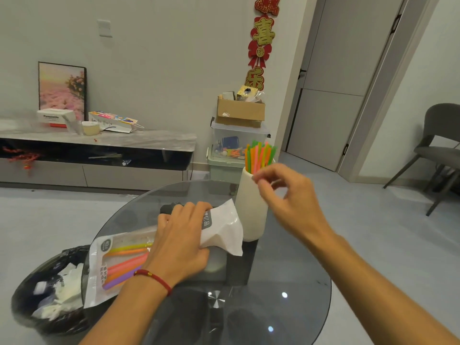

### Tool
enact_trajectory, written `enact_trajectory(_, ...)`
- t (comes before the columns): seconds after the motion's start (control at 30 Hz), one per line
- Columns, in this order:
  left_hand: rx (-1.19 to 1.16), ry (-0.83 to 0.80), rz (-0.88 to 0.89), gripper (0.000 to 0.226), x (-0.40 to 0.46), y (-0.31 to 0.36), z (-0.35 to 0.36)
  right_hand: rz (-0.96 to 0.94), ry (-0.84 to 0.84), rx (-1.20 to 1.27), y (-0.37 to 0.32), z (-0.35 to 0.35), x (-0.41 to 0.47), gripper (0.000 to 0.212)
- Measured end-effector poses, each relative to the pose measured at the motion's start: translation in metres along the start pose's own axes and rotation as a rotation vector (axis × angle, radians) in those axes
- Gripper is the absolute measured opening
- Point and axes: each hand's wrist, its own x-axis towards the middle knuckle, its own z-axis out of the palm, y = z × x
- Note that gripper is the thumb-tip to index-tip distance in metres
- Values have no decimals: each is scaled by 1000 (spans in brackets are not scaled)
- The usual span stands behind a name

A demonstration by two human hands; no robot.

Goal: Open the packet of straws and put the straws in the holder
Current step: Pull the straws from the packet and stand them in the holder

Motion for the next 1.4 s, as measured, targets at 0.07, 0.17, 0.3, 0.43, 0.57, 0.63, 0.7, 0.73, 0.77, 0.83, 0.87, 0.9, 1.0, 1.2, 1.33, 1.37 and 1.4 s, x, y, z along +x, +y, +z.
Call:
enact_trajectory(0.07,18,-13,41,68,-2,2,-1,169,-174,82,-5,15,-37,11)
enact_trajectory(0.17,94,-31,84,74,-1,5,-6,510,-240,417,-8,34,-68,9)
enact_trajectory(0.3,292,-116,190,81,5,16,-11,778,-171,892,-16,51,-76,44)
enact_trajectory(0.43,372,-188,216,89,11,20,-14,795,-7,921,-11,58,-76,26)
enact_trajectory(0.57,512,-192,261,99,15,16,-21,841,-77,1199,-3,62,-83,30)
enact_trajectory(0.63,593,-169,325,100,18,18,-22,790,-128,1130,-1,66,-87,36)
enact_trajectory(0.7,645,-174,369,103,21,19,-22,742,-134,1044,3,71,-89,31)
enact_trajectory(0.73,666,-195,367,108,22,17,-23,728,-130,1027,4,72,-90,29)
enact_trajectory(0.77,685,-219,350,112,22,14,-24,722,-128,1021,6,73,-91,29)
enact_trajectory(0.83,716,-242,303,116,20,8,-25,719,-155,1021,8,73,-91,30)
enact_trajectory(0.87,729,-247,290,116,20,6,-26,713,-174,1022,8,74,-91,30)
enact_trajectory(0.9,742,-252,286,116,19,5,-27,710,-189,1032,9,75,-90,31)
enact_trajectory(1.0,791,-247,331,120,23,5,-33,786,-221,1202,10,77,-91,36)
enact_trajectory(1.2,950,-225,612,120,35,15,-48,1105,-203,1550,11,89,-95,49)
enact_trajectory(1.33,1010,-209,795,114,40,16,-52,1209,-298,1598,10,96,-99,62)
enact_trajectory(1.37,1019,-220,798,116,41,13,-53,1212,-271,1609,12,97,-99,60)
enact_trajectory(1.4,1021,-231,781,119,40,9,-53,1209,-250,1605,13,97,-99,56)
